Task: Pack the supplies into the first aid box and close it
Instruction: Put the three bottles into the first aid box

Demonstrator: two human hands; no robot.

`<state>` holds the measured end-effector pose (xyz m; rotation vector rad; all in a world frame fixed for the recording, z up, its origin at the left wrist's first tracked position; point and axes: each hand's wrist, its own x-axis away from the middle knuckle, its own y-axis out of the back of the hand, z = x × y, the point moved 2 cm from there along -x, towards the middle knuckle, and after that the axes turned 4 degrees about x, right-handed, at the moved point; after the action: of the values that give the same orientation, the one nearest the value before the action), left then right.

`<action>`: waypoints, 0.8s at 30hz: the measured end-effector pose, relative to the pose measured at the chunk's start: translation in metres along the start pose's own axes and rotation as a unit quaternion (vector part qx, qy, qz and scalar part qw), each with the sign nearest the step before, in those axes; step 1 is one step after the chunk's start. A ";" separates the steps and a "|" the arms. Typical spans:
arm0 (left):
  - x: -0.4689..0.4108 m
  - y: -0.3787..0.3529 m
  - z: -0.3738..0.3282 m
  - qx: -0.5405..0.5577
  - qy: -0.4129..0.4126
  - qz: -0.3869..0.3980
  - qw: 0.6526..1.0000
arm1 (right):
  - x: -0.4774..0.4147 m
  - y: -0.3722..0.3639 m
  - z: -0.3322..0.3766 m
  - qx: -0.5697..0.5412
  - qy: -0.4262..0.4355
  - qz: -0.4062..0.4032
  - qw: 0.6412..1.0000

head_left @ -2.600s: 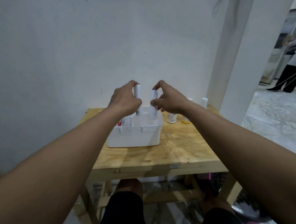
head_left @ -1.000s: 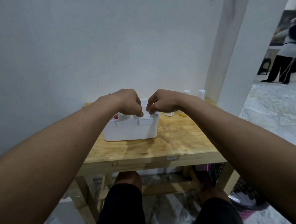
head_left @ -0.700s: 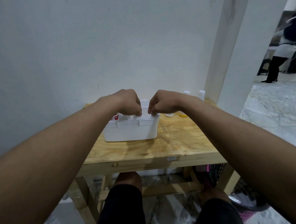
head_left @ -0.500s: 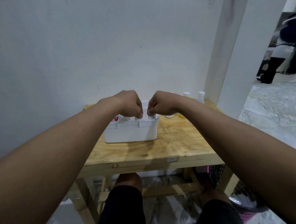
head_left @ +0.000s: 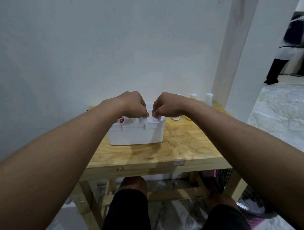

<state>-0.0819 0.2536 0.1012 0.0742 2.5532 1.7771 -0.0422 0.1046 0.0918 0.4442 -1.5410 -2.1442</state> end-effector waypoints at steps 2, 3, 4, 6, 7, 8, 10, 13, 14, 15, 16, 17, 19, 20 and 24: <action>0.000 0.000 0.001 0.004 0.003 -0.002 1.000 | 0.000 0.000 0.001 -0.001 -0.002 0.001 1.000; 0.000 0.000 0.001 0.006 0.005 -0.002 1.000 | 0.000 0.000 0.002 0.000 -0.002 0.002 1.000; 0.000 0.000 0.002 0.008 0.008 -0.002 1.000 | 0.001 0.000 0.002 0.000 -0.003 0.003 1.000; 0.001 0.001 0.002 0.011 0.011 -0.002 1.000 | 0.001 0.000 0.003 0.000 -0.005 0.004 1.000; 0.001 0.001 0.002 0.011 0.012 -0.004 1.000 | 0.001 0.001 0.003 0.000 -0.006 0.004 1.000; 0.002 0.002 0.002 0.011 0.013 -0.005 1.000 | 0.001 0.001 0.003 0.000 -0.007 0.004 1.000; 0.003 0.003 0.001 0.011 0.015 -0.005 1.000 | 0.002 0.002 0.002 -0.002 -0.008 0.005 1.000; 0.002 0.005 0.001 0.014 0.018 0.000 1.000 | 0.003 0.001 0.002 -0.004 -0.007 0.006 1.000; 0.003 0.005 0.000 0.016 0.018 -0.001 1.000 | 0.003 0.001 0.002 -0.005 -0.008 0.006 1.000; 0.003 0.005 -0.001 0.018 0.017 -0.003 1.000 | 0.003 0.002 0.001 -0.008 -0.009 0.005 1.000; 0.003 0.006 -0.002 0.021 0.014 -0.005 1.000 | 0.003 0.002 0.000 -0.011 -0.011 0.002 1.000; 0.002 0.006 -0.003 0.022 0.012 -0.006 1.000 | 0.004 0.003 -0.002 -0.014 -0.013 -0.003 1.000; 0.000 0.006 -0.004 0.023 0.008 -0.010 1.000 | 0.005 0.006 -0.005 -0.023 -0.018 -0.017 0.999; -0.001 0.006 -0.005 0.023 0.005 -0.015 1.000 | 0.006 0.009 -0.006 -0.023 -0.020 -0.026 0.999; -0.012 0.008 -0.013 0.022 -0.024 -0.058 0.998 | 0.009 0.021 -0.018 -0.011 -0.031 -0.083 0.996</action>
<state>-0.0709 0.2437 0.1134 -0.0294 2.5087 1.6582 -0.0371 0.0796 0.1062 0.5192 -1.5602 -2.3198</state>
